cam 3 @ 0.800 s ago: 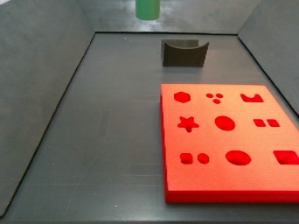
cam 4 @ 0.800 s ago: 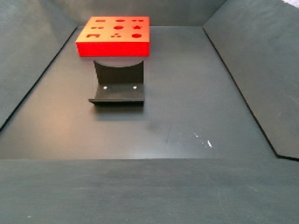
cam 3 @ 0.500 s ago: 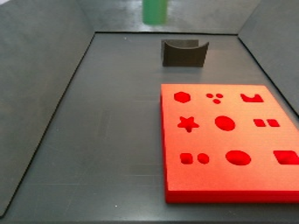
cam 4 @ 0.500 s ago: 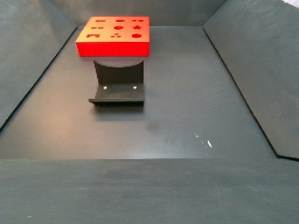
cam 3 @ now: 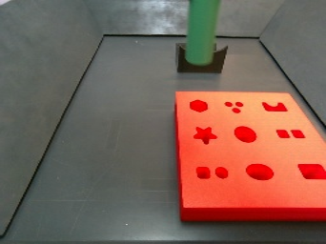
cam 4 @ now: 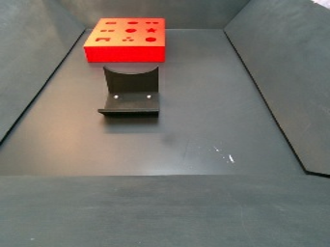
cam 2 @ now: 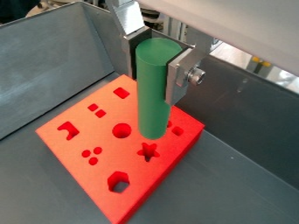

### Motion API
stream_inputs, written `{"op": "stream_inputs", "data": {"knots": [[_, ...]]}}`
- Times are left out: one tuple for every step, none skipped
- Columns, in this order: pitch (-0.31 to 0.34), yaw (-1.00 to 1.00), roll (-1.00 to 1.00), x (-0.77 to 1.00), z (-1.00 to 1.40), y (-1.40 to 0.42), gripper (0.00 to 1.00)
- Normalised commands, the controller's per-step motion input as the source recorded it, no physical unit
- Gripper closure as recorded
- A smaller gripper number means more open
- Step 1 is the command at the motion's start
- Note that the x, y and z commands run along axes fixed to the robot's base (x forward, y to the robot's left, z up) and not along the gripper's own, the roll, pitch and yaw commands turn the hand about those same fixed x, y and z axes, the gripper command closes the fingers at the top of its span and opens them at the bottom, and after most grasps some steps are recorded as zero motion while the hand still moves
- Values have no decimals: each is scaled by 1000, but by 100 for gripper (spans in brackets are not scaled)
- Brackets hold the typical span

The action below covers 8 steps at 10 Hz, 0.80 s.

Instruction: Insert the round object.

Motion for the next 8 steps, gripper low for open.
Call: {"op": "stream_inputs", "data": {"knots": [[-1, 0, 46, 1000, -166, -40, 100], [0, 0, 114, 1000, -51, -54, 100], [0, 0, 124, 1000, -29, -77, 100], [0, 0, 129, 1000, -26, -91, 100], [0, 0, 124, 1000, -23, -86, 100], [0, 0, 131, 1000, -37, -77, 100], [0, 0, 143, 1000, -54, -83, 100], [17, 0, 279, 1000, -120, -117, 100]]}}
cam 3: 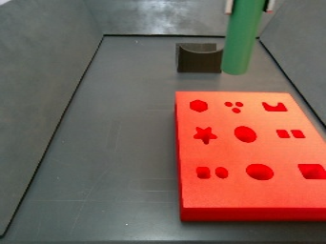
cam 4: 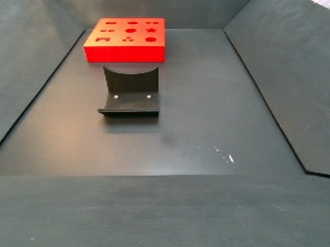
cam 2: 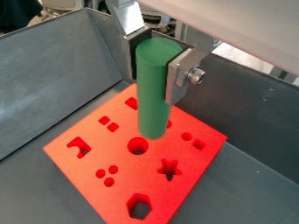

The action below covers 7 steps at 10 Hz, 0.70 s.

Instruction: Insert the round object.

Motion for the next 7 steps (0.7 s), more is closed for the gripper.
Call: {"op": "stream_inputs", "data": {"knots": [[151, 0, 447, 974, -217, -97, 100], [227, 0, 430, 857, -200, -134, 100], [263, 0, 421, 797, -186, -157, 100], [277, 0, 406, 786, -209, -183, 100], [244, 0, 200, 834, -386, -177, 100], [217, -14, 76, 846, -477, -134, 100], [216, -6, 0, 897, -526, -74, 100]]}}
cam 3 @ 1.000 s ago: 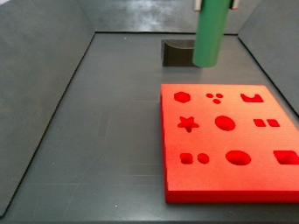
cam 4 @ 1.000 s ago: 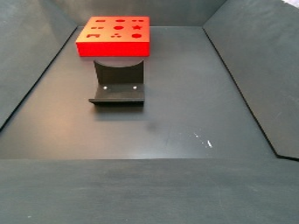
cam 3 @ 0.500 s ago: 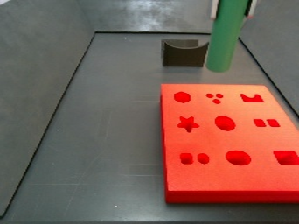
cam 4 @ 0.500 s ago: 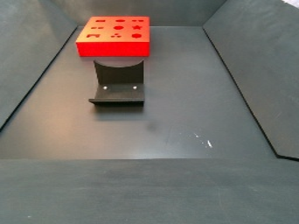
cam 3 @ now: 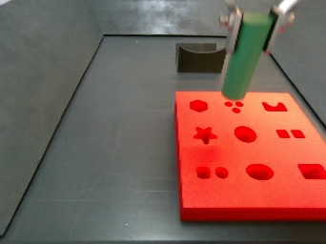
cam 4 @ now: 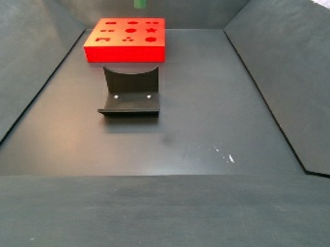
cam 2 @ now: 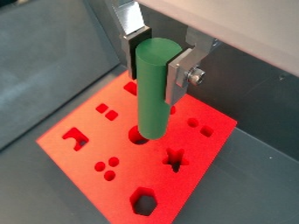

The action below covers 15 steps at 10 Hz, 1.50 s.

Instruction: Insert the round object.

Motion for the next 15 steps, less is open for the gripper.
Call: {"op": "stream_inputs", "data": {"knots": [[196, -17, 0, 906, -489, -49, 100], [139, -66, 0, 789, -354, -129, 100], [0, 0, 7, 49, 0, 0, 100], [0, 0, 0, 83, 0, -86, 100], [0, 0, 0, 437, -26, -160, 100], [54, -14, 87, 557, 0, -180, 100], [44, 0, 39, 203, 0, -57, 100], [3, 0, 10, 14, -6, -9, 100], [99, 0, 70, 217, -46, -43, 100], [144, -83, 51, 354, -89, -49, 100], [127, -117, 23, 354, -151, -43, 100], [126, -177, 30, 506, -251, -103, 100], [214, -200, 310, 509, -166, -191, 100], [207, -214, 216, 486, -94, -151, 100], [137, -166, 93, 317, -31, -54, 100]]}}
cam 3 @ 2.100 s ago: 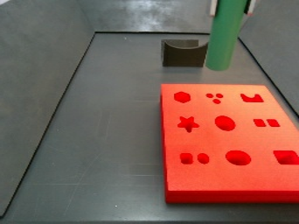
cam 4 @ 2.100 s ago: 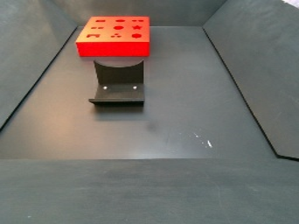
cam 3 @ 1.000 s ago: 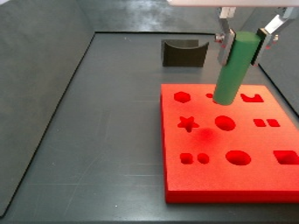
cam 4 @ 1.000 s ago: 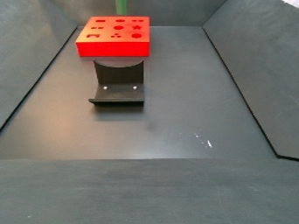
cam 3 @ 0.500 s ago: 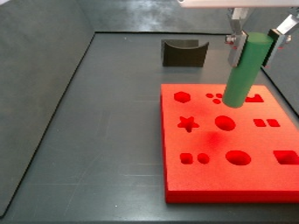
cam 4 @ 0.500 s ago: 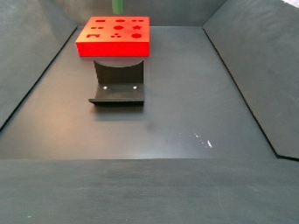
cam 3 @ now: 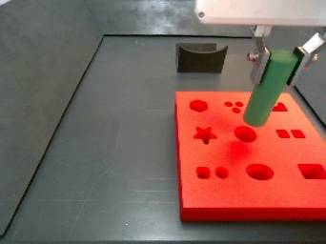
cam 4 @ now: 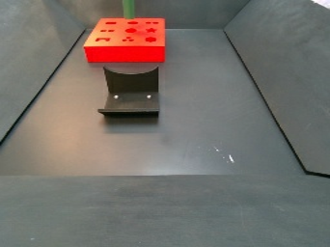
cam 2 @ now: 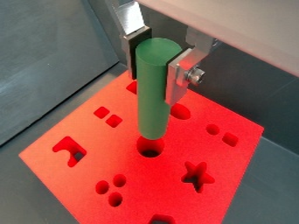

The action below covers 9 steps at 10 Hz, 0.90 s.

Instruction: Insert the round object.

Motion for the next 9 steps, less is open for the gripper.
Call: {"op": "stream_inputs", "data": {"knots": [[76, -40, 71, 180, -86, -17, 100], [81, -77, 59, 220, -286, 0, 100], [1, -91, 1, 280, -397, 0, 100], [0, -86, 0, 277, -420, 0, 100], [0, -54, 0, 140, -326, 0, 100], [0, -86, 29, 0, -246, 29, 100], [0, -240, 0, -260, -166, 80, 100], [0, -291, 0, -320, -100, 63, 100], [-4, -254, 0, -297, -123, 40, 100]]}}
